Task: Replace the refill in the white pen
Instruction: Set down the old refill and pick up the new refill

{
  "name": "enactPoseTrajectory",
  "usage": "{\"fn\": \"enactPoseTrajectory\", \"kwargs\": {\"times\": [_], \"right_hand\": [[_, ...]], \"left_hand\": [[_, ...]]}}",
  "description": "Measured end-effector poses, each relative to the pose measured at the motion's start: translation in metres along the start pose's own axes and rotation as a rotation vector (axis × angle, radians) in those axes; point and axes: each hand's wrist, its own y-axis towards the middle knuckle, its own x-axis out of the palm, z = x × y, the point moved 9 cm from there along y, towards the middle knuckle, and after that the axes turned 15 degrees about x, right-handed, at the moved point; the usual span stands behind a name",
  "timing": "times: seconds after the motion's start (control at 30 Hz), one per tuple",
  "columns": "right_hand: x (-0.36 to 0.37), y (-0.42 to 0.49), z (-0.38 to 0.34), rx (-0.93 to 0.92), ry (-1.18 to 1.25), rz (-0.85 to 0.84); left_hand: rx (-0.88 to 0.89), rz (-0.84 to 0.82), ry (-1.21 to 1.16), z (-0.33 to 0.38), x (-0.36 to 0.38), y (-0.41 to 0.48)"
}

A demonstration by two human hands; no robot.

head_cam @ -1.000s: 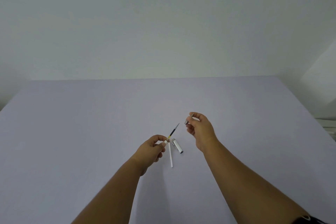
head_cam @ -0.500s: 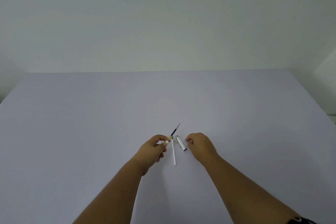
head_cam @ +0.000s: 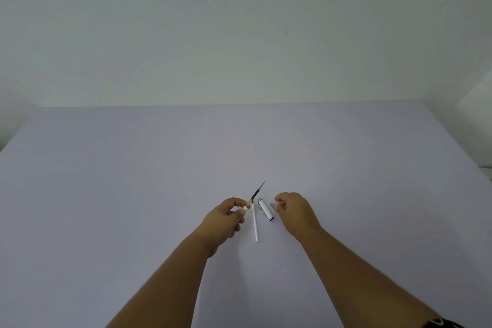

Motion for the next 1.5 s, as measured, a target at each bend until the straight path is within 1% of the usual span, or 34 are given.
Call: {"fn": "enactPoseTrajectory", "kwargs": {"times": [0.07,0.1,0.13,0.2,0.23,0.3,0.37,0.4,0.5,0.53,0.57,0.6,0.63,0.67,0.7,0.73,0.77,1.17,1.5], "right_hand": [[-0.013,-0.004,-0.002,0.025,0.147,0.054],[-0.018,-0.006,-0.003,0.044,0.26,0.048],[-0.019,-0.007,-0.004,0.069,0.401,-0.008],[-0.012,-0.013,-0.012,0.129,0.684,-0.225],[-0.007,-0.017,-0.018,0.15,0.757,-0.322],[0.001,-0.022,-0.028,0.147,0.773,-0.433],[0.003,-0.022,-0.033,0.151,0.786,-0.45],[0.001,-0.02,-0.034,0.169,0.834,-0.439],[-0.014,-0.005,-0.024,0.271,1.075,-0.342],[-0.022,0.001,-0.017,0.29,1.072,-0.277],[-0.031,0.005,-0.009,0.295,0.988,-0.2],[-0.038,0.009,-0.002,0.291,0.832,-0.126],[-0.042,0.012,0.005,0.282,0.62,-0.067],[-0.043,0.014,0.009,0.275,0.404,-0.026],[-0.042,0.015,0.015,0.272,0.243,0.0],[-0.038,0.014,0.02,0.272,0.155,0.007],[-0.034,0.013,0.023,0.277,0.116,0.003],[-0.014,0.005,0.026,0.29,0.108,-0.007],[-0.012,0.003,0.024,0.293,0.097,0.001]], "left_hand": [[0.0,-0.001,0.005,0.001,0.001,0.001],[0.001,-0.003,0.006,0.001,0.002,0.001],[0.004,-0.007,0.006,0.001,0.003,0.002],[0.007,-0.013,0.002,0.003,0.005,0.002],[0.007,-0.014,0.003,0.003,0.006,0.003],[0.009,-0.014,0.003,0.005,0.008,0.005],[0.015,-0.012,-0.001,0.007,0.01,0.006],[0.015,-0.01,-0.002,0.007,0.01,0.007],[0.007,-0.001,-0.008,0.004,0.009,0.007],[0.003,0.006,-0.012,0.002,0.007,0.007],[0.003,0.012,-0.013,0.001,0.006,0.006],[0.002,0.018,-0.011,0.0,0.005,0.006],[0.001,0.022,-0.008,-0.001,0.004,0.006],[0.001,0.025,-0.006,-0.003,0.003,0.006],[0.001,0.027,-0.005,-0.004,0.002,0.006],[0.001,0.027,-0.006,-0.004,0.002,0.006],[0.001,0.028,-0.007,-0.005,0.002,0.007],[0.007,0.028,0.004,-0.007,0.003,0.012],[0.012,0.043,0.013,-0.007,-0.001,0.013]]}}
